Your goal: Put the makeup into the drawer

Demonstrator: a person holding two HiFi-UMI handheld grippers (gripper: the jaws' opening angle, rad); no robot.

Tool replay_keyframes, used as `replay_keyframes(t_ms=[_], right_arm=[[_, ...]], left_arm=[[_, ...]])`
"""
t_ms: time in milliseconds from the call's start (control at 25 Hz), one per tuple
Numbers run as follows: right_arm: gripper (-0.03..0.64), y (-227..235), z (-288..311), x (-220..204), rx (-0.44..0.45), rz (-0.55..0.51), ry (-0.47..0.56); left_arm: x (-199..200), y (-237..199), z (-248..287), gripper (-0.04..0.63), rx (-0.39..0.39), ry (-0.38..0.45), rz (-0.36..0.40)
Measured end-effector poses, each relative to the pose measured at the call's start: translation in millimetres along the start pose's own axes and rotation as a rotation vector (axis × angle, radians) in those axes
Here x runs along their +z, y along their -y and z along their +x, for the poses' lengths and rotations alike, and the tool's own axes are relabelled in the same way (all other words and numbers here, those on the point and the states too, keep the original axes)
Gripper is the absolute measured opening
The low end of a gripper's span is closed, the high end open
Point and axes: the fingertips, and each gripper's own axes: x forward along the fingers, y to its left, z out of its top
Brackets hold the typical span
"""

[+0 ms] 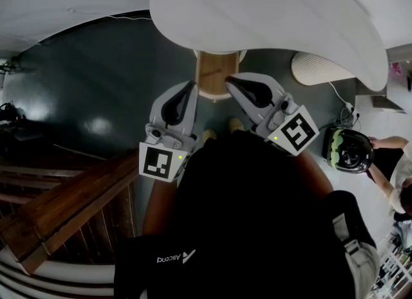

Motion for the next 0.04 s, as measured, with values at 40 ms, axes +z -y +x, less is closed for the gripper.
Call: replay_keyframes(t_ms=[40], right_arm=[[0.003,0.3,-0.1,-0.2,0.000,-0.001,0.001]], left_arm=[[-0.5,0.1,0.1,0.011,0.000,0.000,0.001]])
